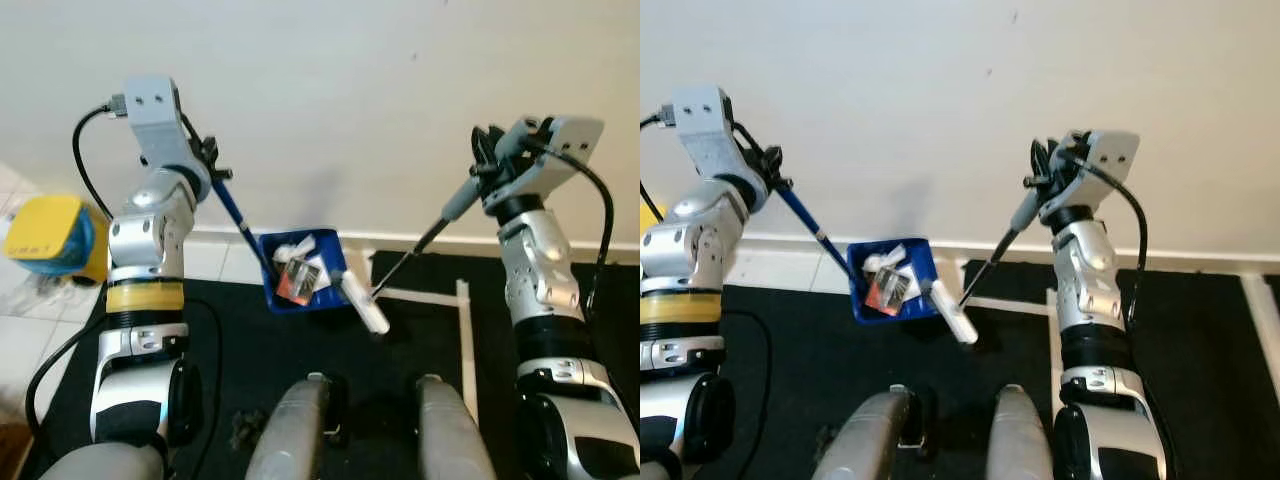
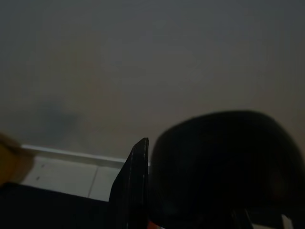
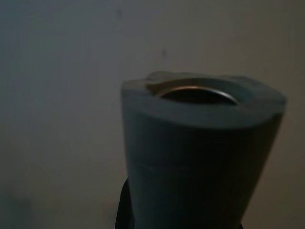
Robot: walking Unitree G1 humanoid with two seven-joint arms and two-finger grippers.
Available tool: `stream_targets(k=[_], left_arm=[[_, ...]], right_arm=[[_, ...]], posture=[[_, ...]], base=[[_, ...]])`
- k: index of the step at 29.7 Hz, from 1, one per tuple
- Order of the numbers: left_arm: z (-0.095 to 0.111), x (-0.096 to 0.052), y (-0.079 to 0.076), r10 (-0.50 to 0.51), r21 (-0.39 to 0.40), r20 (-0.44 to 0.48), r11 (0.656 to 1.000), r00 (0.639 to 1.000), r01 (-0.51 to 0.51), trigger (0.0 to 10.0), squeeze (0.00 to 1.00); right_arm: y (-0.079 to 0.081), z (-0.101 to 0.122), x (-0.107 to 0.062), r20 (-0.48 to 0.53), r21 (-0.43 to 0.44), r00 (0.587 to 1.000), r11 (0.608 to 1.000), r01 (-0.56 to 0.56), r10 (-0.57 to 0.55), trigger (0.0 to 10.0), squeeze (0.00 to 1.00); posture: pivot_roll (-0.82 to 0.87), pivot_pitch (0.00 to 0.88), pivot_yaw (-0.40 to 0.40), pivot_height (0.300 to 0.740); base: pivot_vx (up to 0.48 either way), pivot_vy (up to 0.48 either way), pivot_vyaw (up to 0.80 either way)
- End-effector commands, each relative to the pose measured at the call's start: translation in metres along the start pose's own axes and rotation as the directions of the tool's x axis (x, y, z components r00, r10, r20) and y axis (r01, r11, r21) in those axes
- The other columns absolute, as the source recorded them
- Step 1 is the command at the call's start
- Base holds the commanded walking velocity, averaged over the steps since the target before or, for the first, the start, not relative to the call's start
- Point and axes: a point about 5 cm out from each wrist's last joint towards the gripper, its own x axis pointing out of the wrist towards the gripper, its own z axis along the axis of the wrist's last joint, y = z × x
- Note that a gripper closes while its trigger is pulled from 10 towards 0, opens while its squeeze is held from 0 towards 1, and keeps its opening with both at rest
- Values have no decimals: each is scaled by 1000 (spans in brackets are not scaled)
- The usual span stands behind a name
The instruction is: Sweep floor
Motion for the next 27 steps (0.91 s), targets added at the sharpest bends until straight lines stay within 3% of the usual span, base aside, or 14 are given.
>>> stream_targets(k=[1, 24, 27], left_arm=[[22, -4, -2, -20, -21, 104, 1000, 994, 22, 10000, 0], [13, -5, -2, -7, -21, 87, 1000, 996, 9, 10000, 0], [13, -5, -2, -8, -21, 88, 1000, 996, 10, 10000, 0]], right_arm=[[9, -6, 1, -18, -7, 1000, 1000, -20, 20, 10000, 0], [19, -13, 2, -27, 0, 998, 999, -49, 49, 10000, 0], [20, -14, 2, -30, 1, 998, 999, -51, 51, 10000, 0]], posture=[[-15, 31, 97, 740], [-14, 39, 92, 740], [-13, 40, 92, 740]], base=[[0, 0, 0], [0, 0, 0], [0, -360, 0]])
